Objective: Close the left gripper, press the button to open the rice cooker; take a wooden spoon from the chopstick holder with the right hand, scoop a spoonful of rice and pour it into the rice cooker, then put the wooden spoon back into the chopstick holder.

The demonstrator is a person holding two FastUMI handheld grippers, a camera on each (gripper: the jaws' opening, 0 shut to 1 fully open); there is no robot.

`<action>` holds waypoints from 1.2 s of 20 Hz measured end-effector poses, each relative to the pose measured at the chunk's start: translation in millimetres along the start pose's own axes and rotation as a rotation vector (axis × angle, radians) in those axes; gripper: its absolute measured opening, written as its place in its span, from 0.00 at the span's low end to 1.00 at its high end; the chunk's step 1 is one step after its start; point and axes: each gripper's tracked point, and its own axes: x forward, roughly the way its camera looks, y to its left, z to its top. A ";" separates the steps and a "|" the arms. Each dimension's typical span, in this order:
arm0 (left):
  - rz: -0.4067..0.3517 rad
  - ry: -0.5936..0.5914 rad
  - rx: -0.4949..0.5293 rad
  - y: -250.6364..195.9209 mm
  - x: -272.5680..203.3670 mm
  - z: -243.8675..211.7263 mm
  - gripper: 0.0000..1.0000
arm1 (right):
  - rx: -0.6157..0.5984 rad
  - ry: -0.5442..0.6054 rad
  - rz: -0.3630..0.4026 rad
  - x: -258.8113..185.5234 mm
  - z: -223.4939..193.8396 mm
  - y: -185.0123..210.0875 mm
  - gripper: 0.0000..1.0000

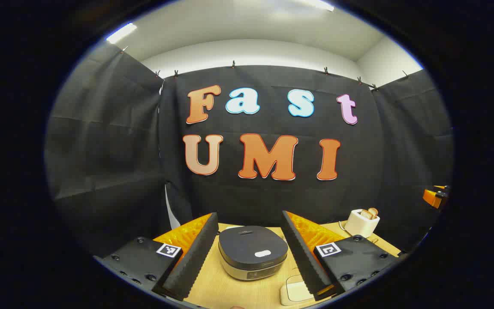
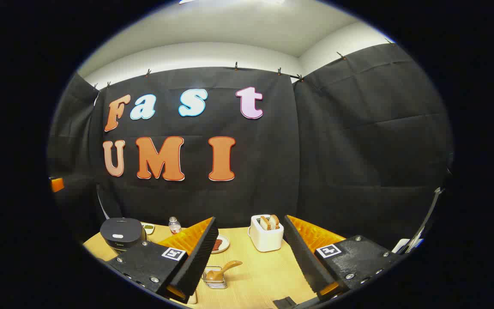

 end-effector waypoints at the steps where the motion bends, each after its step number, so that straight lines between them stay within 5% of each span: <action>1: 0.005 0.001 -0.004 -2.0 0.0 0.2 0.96 | 0.001 -0.001 0.008 3.3 0.4 -0.5 0.95; 16: -0.009 -0.042 0.000 -17.4 2.2 17.3 1.00 | 0.026 -0.009 0.026 10.1 2.5 -6.8 0.95; 24: -0.008 -0.015 -0.034 -6.8 0.4 11.0 0.86 | 0.030 0.006 0.040 7.8 -1.0 1.0 0.95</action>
